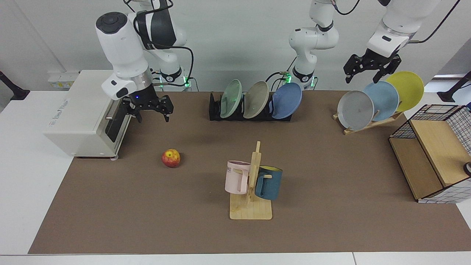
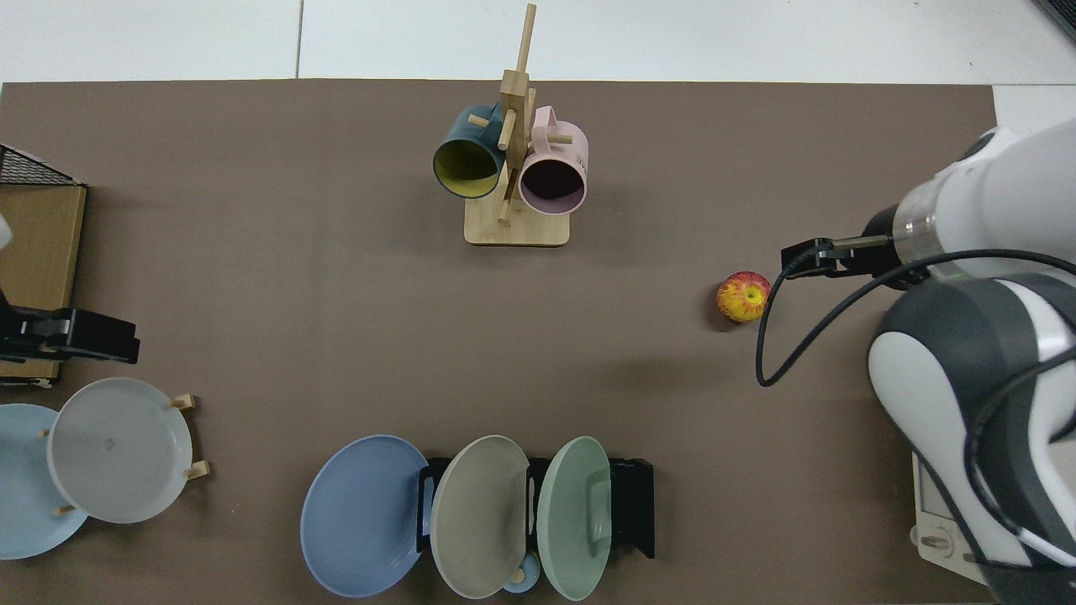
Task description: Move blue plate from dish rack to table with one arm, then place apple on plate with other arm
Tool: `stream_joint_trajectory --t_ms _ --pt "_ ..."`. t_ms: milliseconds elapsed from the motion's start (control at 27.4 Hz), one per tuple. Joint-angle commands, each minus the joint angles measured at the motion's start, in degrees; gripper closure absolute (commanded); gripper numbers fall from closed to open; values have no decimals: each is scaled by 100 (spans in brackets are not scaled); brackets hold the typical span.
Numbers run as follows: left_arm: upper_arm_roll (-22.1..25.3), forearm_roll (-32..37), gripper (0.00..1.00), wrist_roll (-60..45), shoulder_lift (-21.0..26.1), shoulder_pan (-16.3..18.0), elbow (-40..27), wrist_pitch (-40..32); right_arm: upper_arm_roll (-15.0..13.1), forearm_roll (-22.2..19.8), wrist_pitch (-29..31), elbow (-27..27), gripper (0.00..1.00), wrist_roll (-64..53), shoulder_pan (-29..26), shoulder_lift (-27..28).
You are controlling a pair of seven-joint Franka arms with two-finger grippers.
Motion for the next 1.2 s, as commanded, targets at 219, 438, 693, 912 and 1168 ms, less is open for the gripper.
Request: stream_joint_trajectory --t_ms 219,438,693,912,1168 --pt "-98 -65 0 41 -914 -45 -1765 713 9 -222 759 127 0 157 41 877" --pt "-387 -293 0 -292 -1591 -177 -3224 1714 9 -240 1058 21 0 183 120 1193" --pt "-916 -303 1 -1040 -1627 -238 -3964 2032 9 -257 1654 -523 0 306 137 1255" --pt "-933 -320 5 -1084 -1697 -467 -4430 2190 9 -275 2034 -744 0 307 129 1510" --pt "-942 -329 12 -1102 -1697 -731 -4737 2234 9 -293 2305 -901 0 298 93 1677"
